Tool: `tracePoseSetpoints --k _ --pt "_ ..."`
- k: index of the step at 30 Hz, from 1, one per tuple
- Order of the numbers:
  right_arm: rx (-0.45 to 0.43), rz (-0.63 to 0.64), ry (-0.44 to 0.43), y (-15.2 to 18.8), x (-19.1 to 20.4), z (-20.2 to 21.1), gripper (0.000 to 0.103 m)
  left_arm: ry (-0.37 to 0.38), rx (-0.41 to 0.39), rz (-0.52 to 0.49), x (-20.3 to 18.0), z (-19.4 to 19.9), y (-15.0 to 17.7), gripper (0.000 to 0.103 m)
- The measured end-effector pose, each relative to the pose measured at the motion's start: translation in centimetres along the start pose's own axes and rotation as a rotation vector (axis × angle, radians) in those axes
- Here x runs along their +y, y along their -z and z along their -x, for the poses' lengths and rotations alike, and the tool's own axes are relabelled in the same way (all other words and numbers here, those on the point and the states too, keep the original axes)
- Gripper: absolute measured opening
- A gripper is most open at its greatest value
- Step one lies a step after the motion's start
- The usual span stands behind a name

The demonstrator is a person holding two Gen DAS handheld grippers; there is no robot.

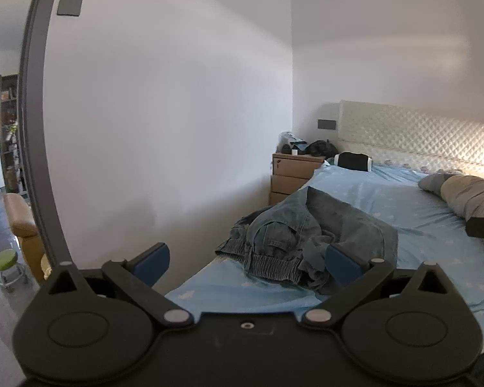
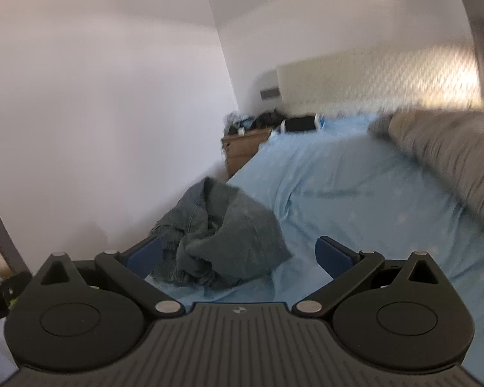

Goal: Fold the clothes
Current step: 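Grasp the jeans leg with the right gripper and lift it up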

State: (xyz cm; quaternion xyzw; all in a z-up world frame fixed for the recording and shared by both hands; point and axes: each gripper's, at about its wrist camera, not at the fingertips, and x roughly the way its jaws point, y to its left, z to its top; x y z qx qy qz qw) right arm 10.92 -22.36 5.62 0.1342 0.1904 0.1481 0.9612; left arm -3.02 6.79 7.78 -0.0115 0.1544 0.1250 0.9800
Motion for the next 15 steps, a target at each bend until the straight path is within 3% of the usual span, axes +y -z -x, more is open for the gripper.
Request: tracePoseSetpoints --k 5,10,15 --pt "0.000 0.006 -0.060 -1.6 -0.9 -3.7 0.102 -0.020 0.005 -0.025 -1.7 -1.1 0.2 0.103" --pt "0.024 -0.015 -0.087 -3.0 -1.9 -10.1 0.098 -0.023 0.001 -0.042 -3.0 -3.6 0.2 0.103" --pt "0.096 -0.080 -0.067 -2.0 -4.9 -18.0 0.094 -0.029 0.015 -0.035 -3.4 -7.2 1.2 0.103"
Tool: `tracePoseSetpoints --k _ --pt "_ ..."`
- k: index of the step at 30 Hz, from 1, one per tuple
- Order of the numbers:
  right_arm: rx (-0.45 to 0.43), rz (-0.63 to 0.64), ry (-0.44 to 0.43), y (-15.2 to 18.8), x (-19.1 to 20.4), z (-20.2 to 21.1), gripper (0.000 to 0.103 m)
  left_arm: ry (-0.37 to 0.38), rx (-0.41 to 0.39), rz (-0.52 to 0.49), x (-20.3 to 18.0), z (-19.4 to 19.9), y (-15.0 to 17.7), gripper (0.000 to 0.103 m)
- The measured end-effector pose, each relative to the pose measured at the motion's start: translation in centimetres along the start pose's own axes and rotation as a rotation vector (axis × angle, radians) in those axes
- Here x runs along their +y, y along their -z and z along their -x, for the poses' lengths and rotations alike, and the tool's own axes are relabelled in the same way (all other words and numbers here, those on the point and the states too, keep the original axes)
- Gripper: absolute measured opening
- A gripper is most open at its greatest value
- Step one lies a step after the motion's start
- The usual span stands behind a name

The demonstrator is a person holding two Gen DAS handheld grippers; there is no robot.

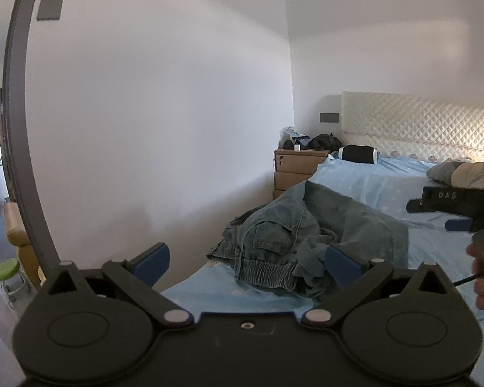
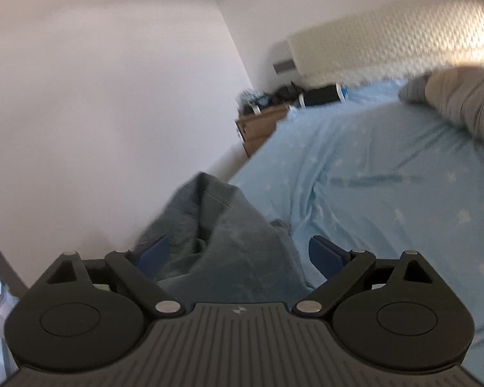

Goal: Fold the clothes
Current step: 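Grasp the jeans leg with the right gripper and lift it up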

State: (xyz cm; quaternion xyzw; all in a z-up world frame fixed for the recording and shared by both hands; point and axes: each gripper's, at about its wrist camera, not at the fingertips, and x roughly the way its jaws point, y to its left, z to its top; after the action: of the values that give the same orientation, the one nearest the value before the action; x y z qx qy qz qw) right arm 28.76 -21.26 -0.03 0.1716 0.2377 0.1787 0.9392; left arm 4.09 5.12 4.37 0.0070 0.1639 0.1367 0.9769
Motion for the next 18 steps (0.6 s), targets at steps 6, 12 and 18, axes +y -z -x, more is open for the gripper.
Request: tracePoseSetpoints --k 6,12,18 --pt "0.001 0.021 -0.030 0.6 -1.3 -5.1 0.094 0.043 0.045 -0.005 -0.2 -6.4 2.5 0.103" --pt "0.007 -0.063 -0.159 0.8 -3.2 -9.1 0.084 0.092 0.066 0.010 0.2 -8.3 4.2 0.103" --pt "0.152 -0.025 -0.221 2.8 -1.1 -11.1 0.054 0.121 0.053 0.028 0.6 -7.4 4.4 0.103"
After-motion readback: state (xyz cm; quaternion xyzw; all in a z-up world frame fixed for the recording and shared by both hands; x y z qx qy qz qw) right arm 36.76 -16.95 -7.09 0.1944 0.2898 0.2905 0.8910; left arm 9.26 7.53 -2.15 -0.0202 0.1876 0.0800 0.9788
